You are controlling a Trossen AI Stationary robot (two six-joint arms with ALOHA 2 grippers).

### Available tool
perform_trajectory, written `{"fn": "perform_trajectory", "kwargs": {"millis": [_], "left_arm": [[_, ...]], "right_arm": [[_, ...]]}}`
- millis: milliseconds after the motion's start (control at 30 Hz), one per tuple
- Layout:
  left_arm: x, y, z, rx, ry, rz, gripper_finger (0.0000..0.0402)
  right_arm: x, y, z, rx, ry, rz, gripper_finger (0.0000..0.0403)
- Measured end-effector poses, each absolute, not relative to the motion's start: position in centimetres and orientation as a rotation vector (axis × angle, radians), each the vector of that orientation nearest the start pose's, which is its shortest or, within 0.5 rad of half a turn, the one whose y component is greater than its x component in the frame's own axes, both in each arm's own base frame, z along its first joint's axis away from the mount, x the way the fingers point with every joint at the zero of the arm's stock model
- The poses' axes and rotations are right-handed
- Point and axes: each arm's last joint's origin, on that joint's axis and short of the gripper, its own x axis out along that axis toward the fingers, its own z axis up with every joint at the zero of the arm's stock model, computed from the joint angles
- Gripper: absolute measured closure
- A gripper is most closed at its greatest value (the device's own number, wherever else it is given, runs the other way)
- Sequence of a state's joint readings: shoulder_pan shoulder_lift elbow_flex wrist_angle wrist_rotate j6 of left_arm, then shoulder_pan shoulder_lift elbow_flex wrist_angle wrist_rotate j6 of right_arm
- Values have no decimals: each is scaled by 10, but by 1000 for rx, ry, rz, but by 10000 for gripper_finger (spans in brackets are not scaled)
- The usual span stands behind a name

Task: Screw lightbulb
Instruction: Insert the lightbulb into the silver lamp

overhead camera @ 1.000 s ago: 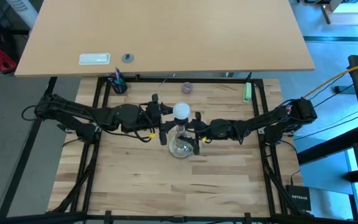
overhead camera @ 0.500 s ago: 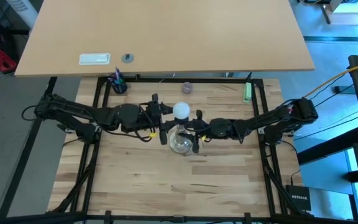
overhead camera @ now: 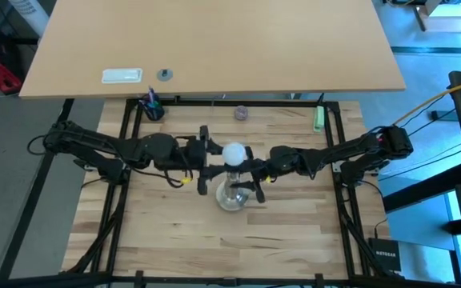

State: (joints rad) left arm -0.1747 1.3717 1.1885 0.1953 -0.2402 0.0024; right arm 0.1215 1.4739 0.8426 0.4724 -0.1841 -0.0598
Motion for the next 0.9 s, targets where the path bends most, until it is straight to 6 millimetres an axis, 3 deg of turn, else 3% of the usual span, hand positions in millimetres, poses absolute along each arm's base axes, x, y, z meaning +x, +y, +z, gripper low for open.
{"fn": "perform_trajectory", "kwargs": {"millis": [367, 567, 733, 900], "left_arm": [[315, -38, 374, 8, 8, -212, 243], [316, -36, 373, 8, 30, -184, 269], [316, -34, 369, 8, 65, -107, 267], [316, -32, 369, 4, 74, -65, 262]], "right_arm": [[318, 50, 261, -128, 178, 538, 259], [320, 46, 259, -162, 275, 341, 260], [320, 41, 256, -150, 328, 163, 259], [320, 40, 262, -120, 314, 132, 177]]}}
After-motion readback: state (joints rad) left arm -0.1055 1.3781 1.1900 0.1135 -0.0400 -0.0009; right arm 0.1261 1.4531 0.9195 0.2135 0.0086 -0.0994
